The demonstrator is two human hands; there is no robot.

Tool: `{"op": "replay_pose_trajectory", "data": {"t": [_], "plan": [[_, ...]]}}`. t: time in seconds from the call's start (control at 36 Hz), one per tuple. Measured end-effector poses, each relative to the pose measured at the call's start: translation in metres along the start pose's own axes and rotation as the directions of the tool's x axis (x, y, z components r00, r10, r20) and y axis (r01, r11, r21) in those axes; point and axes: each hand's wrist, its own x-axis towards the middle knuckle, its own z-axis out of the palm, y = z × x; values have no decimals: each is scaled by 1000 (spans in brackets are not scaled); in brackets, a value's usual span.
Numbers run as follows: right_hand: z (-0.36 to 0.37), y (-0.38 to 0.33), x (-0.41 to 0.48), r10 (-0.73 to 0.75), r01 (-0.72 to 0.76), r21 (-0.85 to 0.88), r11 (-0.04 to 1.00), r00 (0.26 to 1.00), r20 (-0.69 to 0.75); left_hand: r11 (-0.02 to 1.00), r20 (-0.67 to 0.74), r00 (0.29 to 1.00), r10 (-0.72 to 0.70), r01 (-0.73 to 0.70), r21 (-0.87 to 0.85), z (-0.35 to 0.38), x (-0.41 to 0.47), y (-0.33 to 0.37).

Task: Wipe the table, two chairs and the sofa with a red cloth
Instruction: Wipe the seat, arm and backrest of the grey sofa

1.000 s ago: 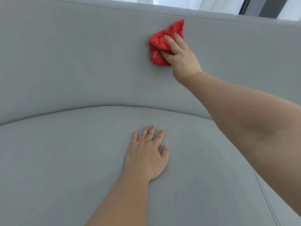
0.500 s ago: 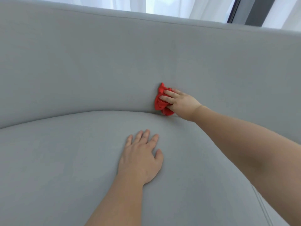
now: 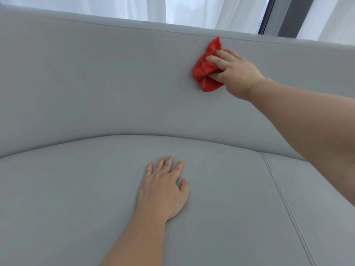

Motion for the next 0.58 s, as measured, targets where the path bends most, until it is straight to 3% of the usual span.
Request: {"op": "replay_pose_trajectory", "data": {"t": [0.17,0.28,0.58], "plan": [[-16,16,8,185,-183,47,982,981,-51,1000,6,1000,-4,4,-2,-1,1,1],[-16,15,7,306,-304,133,943,952,4,1000,12,1000,-4,4,3,-1,1,1],[21,-19,-14,269,-262,124,957,962,-47,1000,20,1000,-7,7,7,-1,2,0]]}}
